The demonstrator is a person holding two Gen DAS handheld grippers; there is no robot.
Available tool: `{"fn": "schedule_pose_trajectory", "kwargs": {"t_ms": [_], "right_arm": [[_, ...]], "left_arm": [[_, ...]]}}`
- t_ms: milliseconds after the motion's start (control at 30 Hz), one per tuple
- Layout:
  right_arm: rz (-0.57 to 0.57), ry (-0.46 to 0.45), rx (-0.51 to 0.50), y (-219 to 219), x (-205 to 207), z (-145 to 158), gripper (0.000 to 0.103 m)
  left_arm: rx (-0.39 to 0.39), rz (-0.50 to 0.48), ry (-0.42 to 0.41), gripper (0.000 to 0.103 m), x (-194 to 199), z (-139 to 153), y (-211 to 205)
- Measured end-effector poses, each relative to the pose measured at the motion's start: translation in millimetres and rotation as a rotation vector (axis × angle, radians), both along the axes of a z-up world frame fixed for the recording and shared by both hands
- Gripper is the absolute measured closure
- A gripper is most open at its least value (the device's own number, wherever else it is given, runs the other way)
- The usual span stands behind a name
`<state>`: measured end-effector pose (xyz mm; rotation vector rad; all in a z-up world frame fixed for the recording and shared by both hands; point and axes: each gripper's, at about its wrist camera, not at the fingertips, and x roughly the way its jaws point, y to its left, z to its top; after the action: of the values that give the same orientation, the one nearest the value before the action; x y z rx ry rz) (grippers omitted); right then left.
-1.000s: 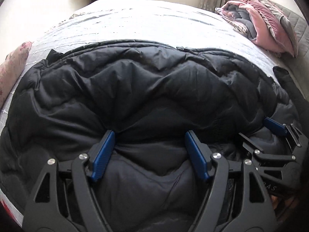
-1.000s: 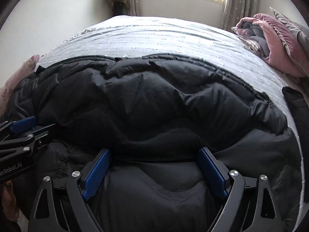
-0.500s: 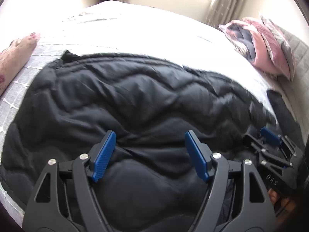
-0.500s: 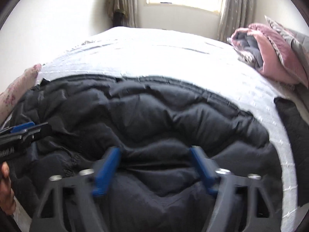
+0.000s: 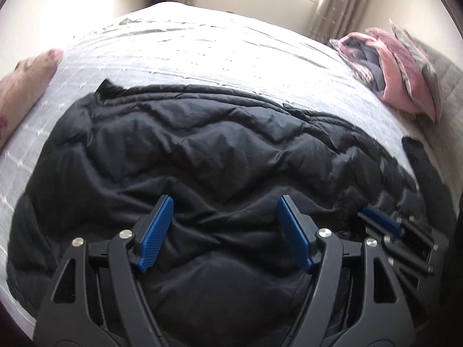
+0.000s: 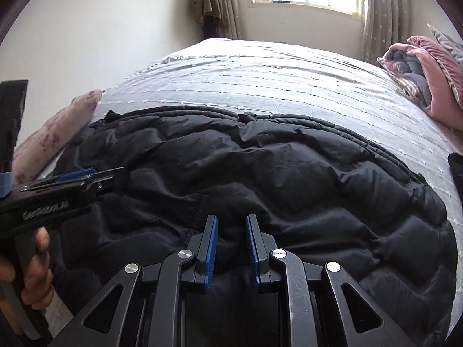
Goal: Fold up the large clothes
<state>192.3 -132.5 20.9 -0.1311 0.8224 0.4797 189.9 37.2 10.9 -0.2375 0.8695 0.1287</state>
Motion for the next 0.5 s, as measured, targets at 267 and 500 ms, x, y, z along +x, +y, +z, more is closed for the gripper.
{"fn": "schedule_pose_trajectory", "kwargs": {"t_ms": [267,500], "right_arm": [[-0.199,0.026,-0.008,-70.8,53.8,-3.0,0.078],[-0.391,0.097,0.034,-161.5,88.6,-14.5,0.063]], "left_arm": [[-0.095,0.196,0.026,0.029,15.0,-12.2,80.3],[-0.035,0.299,0.050,0.029,9.4,-21.0,111.5]]}}
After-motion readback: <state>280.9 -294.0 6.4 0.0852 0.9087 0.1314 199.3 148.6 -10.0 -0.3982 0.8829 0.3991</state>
